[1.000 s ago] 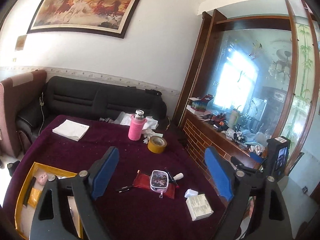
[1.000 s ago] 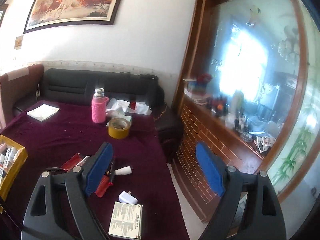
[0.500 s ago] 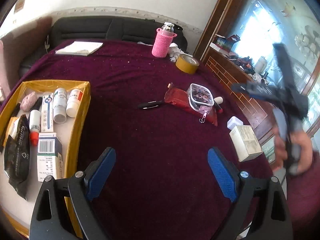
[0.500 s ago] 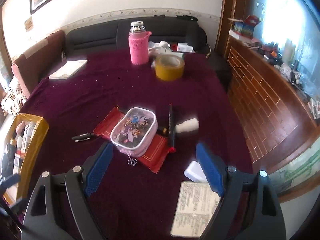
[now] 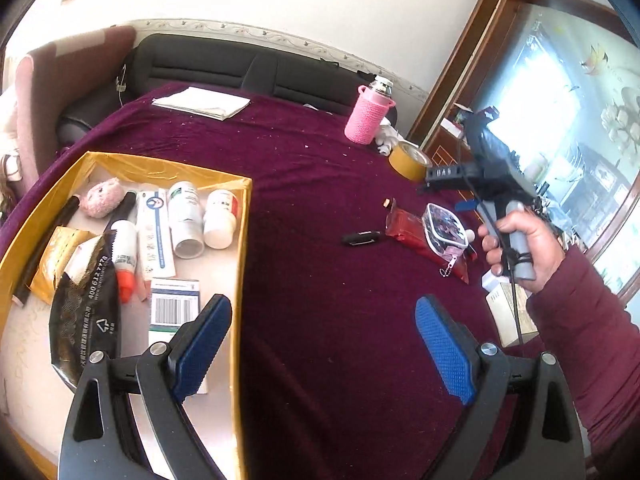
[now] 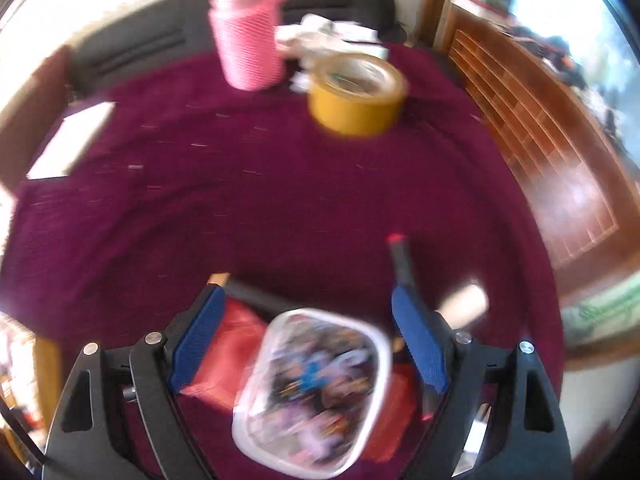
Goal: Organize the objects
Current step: 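Move both grippers back over the clear cartoon pouch and printed leaflet, then grasp the clear cartoon pouch with the left gripper while the right grasps the printed leaflet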
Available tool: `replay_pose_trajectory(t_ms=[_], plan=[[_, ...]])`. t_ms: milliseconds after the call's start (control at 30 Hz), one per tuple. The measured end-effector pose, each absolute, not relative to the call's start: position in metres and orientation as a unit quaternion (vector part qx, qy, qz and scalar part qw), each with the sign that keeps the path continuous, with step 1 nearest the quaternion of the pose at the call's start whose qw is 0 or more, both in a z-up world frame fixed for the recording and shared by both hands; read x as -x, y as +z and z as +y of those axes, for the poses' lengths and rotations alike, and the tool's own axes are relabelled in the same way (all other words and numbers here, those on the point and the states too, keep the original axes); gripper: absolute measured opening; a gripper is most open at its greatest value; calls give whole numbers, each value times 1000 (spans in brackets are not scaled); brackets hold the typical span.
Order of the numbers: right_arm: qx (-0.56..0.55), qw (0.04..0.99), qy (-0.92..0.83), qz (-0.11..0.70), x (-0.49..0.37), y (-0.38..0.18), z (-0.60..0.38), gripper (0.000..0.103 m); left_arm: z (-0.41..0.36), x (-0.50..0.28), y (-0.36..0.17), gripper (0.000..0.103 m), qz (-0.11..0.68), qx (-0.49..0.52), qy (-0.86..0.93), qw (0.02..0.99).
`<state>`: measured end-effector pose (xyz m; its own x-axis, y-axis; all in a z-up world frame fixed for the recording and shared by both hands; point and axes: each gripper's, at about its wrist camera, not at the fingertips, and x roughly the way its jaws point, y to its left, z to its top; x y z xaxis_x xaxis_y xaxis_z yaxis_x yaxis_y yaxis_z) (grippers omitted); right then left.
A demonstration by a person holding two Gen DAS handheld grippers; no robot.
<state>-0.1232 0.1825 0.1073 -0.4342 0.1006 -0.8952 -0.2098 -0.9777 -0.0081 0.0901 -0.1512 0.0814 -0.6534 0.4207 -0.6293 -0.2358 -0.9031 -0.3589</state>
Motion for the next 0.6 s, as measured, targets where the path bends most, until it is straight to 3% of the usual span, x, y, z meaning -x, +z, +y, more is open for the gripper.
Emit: replay_pose_trajectory(t_ms=[100,333,433,600], plan=[[545,19,831,109,108,95,185,85,-157,-85,79,90,-131,375,901,178],[577,-264,750,189,31,90,122,85,-147,-86,72,90,-138,393,887,199],[553,-252,777,162,-2,102,123,85,-137,-92,73,90,-126,397,885,209],[489,-135,850,142,-51,138,186,85,-118,-100,74,90,-114,406,879,221]])
